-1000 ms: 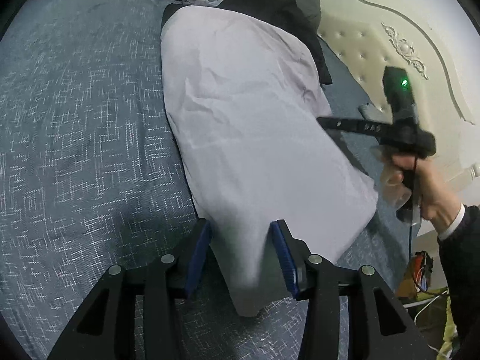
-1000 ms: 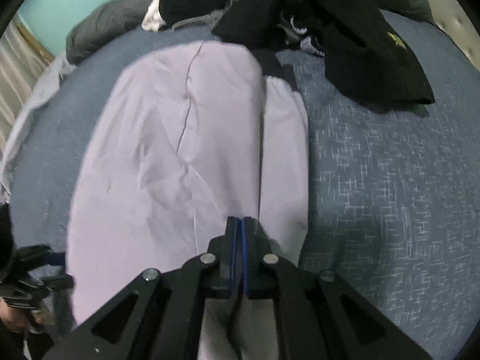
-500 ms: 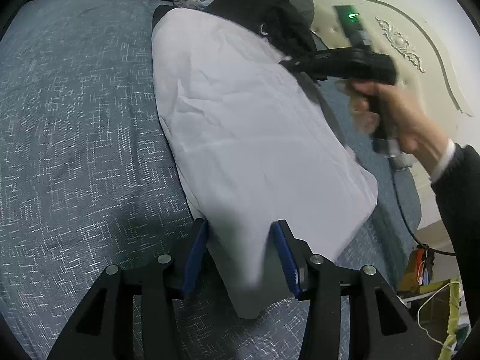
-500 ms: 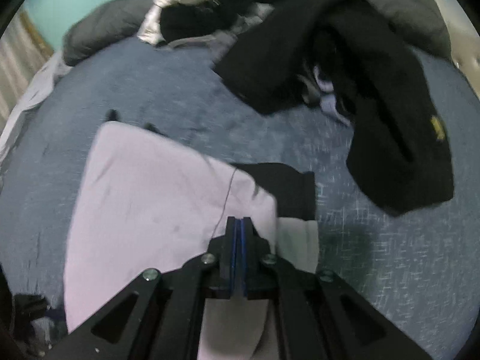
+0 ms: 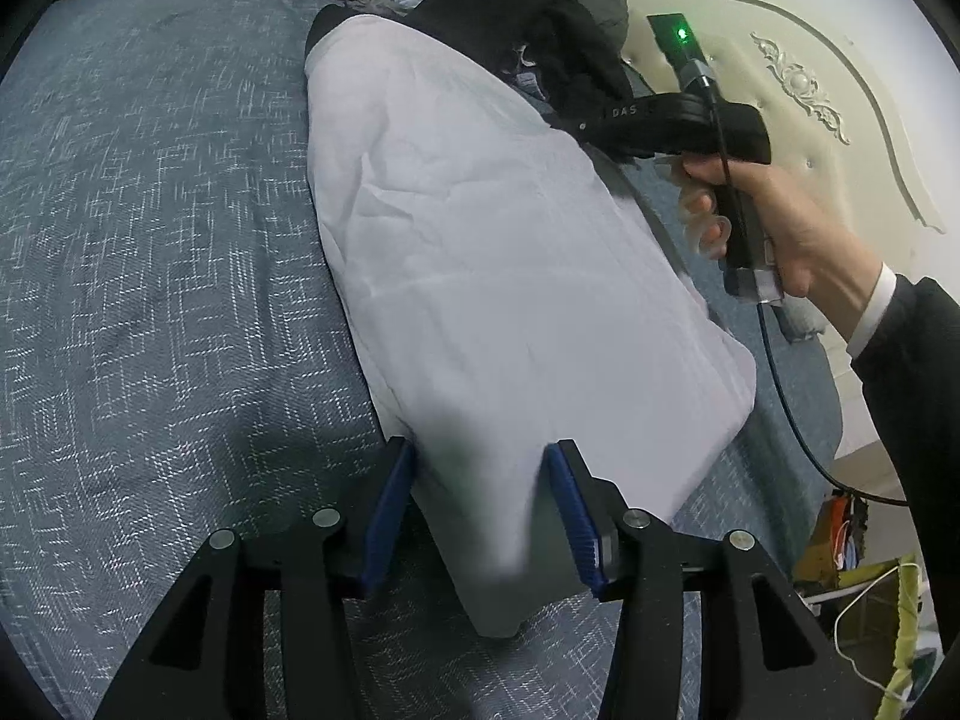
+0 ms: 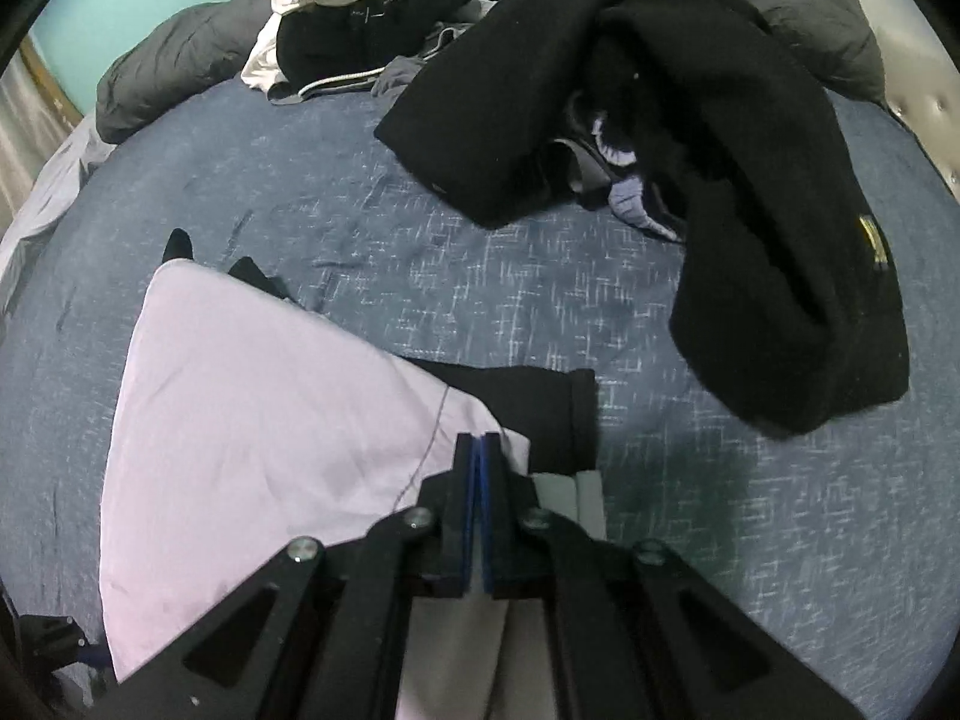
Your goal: Fold clothes
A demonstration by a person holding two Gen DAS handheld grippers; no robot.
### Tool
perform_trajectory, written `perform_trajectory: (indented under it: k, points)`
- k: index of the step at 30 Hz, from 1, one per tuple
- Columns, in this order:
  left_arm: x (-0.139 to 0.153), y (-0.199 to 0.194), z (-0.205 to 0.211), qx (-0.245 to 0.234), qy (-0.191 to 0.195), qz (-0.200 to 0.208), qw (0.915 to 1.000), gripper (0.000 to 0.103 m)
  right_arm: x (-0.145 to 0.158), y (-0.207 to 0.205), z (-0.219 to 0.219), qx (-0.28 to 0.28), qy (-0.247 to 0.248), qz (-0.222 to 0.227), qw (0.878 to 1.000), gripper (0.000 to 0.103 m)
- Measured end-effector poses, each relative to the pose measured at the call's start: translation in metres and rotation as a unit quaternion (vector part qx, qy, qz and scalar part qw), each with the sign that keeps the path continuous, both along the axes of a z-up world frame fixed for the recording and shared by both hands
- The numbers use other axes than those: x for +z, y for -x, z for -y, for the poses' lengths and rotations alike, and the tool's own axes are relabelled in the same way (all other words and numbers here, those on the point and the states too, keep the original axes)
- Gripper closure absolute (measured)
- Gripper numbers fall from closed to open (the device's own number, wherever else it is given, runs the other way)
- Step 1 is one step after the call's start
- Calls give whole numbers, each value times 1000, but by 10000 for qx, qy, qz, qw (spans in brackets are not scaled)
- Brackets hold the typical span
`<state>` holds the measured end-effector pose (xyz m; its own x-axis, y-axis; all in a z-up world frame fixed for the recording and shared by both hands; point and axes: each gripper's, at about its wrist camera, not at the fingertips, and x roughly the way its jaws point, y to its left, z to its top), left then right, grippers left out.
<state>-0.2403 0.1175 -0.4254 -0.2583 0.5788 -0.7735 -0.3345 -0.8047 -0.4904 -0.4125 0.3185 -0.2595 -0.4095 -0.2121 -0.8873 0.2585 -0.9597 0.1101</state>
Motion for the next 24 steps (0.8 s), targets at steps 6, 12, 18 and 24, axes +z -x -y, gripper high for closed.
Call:
perform_trajectory:
  k: [6,12,18,24]
  points:
    - [9,2,-1,75,-69,-51,9999,52,54,-35,-19,166,455,-431,9979,103]
    - [22,1,-17,103,-103,-237,9996,52,63,-110,-24,835,567,-88,9949,103]
    - [16,-13,-63,-43,10,-208,9998,52,45,-176,-38,1047,694,278,9917,103]
    - [10,-27,-26,41,42,-91,9999,52,3,-202,-44,876,488,534,9935,103]
